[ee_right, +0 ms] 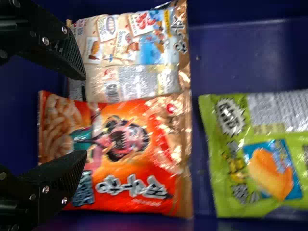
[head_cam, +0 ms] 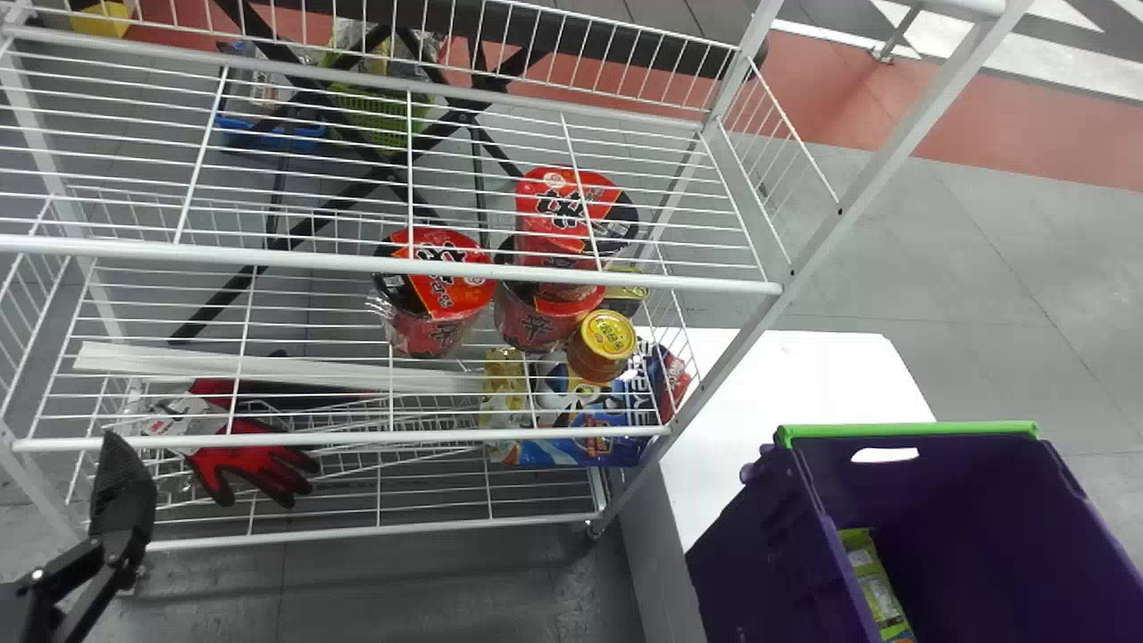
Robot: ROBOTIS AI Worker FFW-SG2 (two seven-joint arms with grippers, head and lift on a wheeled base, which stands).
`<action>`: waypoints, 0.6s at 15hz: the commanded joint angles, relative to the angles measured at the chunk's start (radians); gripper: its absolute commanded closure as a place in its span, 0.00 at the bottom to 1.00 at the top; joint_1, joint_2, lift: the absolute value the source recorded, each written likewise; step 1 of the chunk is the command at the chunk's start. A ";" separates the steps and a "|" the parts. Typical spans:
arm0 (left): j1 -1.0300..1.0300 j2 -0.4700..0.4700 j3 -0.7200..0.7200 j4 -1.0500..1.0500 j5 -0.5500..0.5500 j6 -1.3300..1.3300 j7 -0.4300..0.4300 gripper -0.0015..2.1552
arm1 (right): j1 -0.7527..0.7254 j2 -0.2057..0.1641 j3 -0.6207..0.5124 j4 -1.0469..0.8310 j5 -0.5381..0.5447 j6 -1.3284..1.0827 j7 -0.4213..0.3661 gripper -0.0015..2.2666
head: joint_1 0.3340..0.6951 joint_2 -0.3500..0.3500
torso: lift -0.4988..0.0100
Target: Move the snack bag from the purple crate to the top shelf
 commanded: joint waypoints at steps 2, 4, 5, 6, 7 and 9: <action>-0.023 0.000 0.000 0.020 0.019 -0.004 -0.011 0.03 | 0.039 0.028 -0.038 -0.010 -0.003 0.006 -0.039 0.15 | 1.00 0.00 | 0.09; -0.035 0.000 0.002 0.034 0.030 -0.007 -0.022 0.03 | 0.047 0.040 -0.052 -0.010 -0.004 0.000 -0.062 0.15 | 1.00 0.00 | 0.09; -0.041 0.000 0.002 0.040 0.034 -0.010 -0.030 0.03 | 0.049 0.045 -0.053 -0.008 -0.004 0.000 -0.084 0.15 | 1.00 0.00 | 0.09; -0.044 0.000 0.002 0.043 0.036 -0.010 -0.030 0.03 | 0.050 0.049 -0.052 -0.007 -0.001 -0.003 -0.107 0.15 | 1.00 0.00 | 0.09; -0.046 0.000 0.002 0.046 0.037 -0.010 -0.030 0.03 | 0.050 0.056 -0.052 -0.005 -0.003 -0.025 -0.120 0.15 | 1.00 0.00 | 0.09; -0.049 -0.002 0.003 0.046 0.043 -0.010 -0.031 0.03 | 0.049 0.062 -0.044 -0.005 -0.010 -0.049 -0.150 0.15 | 1.00 0.00 | 0.09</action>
